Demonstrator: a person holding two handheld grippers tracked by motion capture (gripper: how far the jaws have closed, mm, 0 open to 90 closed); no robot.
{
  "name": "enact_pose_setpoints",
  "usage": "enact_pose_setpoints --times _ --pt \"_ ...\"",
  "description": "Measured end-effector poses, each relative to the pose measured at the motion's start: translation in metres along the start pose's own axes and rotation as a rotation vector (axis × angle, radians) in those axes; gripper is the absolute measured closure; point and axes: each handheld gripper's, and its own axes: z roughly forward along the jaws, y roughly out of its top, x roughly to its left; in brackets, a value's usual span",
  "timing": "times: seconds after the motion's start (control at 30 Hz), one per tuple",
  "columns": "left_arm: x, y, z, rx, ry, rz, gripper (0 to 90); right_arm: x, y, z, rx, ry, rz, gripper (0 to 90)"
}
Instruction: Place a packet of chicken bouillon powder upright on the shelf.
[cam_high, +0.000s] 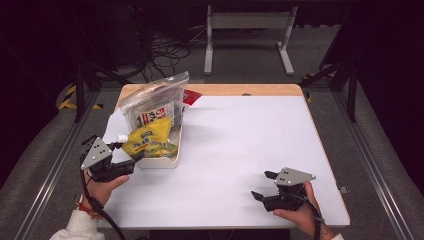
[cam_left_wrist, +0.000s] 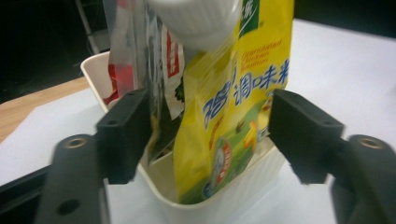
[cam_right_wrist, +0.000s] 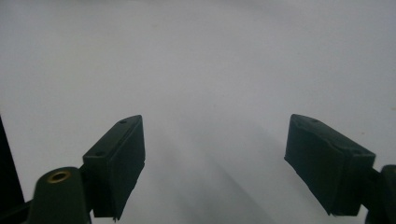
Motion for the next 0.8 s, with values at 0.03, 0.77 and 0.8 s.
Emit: enact_pose_setpoints --times 0.03,0.77,0.8 --pt "-0.001 0.000 -0.001 -0.003 0.007 -0.008 24.3 -0.001 0.000 -0.001 -0.002 -0.010 -0.003 19.9" --pt "-0.029 -0.005 -0.018 0.002 0.015 -0.039 8.2 -0.012 0.007 -0.007 -0.023 -0.061 -0.034 19.1" --pt "-0.030 -0.005 -0.019 0.000 0.017 -0.037 7.8 -0.011 0.007 -0.007 -0.020 -0.062 -0.039 19.1"
